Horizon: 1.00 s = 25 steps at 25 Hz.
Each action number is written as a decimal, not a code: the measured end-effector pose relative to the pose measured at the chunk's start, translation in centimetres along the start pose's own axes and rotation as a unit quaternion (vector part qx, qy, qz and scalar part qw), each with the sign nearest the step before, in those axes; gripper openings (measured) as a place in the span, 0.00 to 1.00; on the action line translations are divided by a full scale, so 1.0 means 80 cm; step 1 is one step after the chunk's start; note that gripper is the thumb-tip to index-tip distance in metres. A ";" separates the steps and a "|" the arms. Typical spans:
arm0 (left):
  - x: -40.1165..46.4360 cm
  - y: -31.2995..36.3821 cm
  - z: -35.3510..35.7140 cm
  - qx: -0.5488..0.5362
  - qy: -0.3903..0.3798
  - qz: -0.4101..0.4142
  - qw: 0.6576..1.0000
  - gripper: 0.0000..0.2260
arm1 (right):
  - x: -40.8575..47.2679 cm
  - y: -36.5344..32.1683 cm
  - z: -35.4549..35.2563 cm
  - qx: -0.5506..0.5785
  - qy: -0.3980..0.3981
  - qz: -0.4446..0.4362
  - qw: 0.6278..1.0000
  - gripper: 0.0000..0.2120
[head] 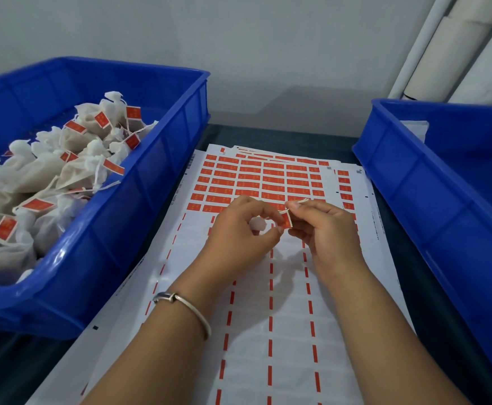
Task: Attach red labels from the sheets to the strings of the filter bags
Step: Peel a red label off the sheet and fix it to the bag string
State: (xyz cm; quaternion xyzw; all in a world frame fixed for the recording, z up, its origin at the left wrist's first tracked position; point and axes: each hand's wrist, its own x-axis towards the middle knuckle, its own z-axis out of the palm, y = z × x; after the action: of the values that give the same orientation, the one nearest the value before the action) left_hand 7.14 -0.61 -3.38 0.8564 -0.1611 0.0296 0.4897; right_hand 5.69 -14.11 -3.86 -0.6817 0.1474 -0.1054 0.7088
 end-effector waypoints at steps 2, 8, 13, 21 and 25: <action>-0.001 -0.002 0.000 0.007 -0.001 0.007 1.000 0.13 | 0.000 0.000 0.000 0.002 0.003 0.003 1.000 0.04; 0.002 -0.002 0.005 -0.093 0.044 -0.064 0.993 0.08 | -0.003 -0.003 0.001 0.002 -0.018 -0.004 1.000 0.03; 0.004 0.001 -0.002 -0.104 0.030 -0.072 0.991 0.05 | -0.007 -0.004 0.003 -0.011 -0.041 -0.034 0.999 0.04; 0.006 -0.006 -0.005 -0.152 0.035 -0.087 0.984 0.06 | -0.008 -0.001 0.006 -0.045 -0.116 -0.101 0.987 0.14; 0.004 -0.007 -0.006 -0.213 0.026 -0.097 0.972 0.06 | -0.004 0.002 0.008 -0.046 -0.115 -0.096 0.988 0.17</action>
State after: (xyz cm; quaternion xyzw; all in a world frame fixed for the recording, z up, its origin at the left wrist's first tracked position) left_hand 7.66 -0.02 -3.56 0.7432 -0.0668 -0.0308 0.6650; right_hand 5.57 -13.40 -3.95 -0.7319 0.0039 -0.0870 0.6758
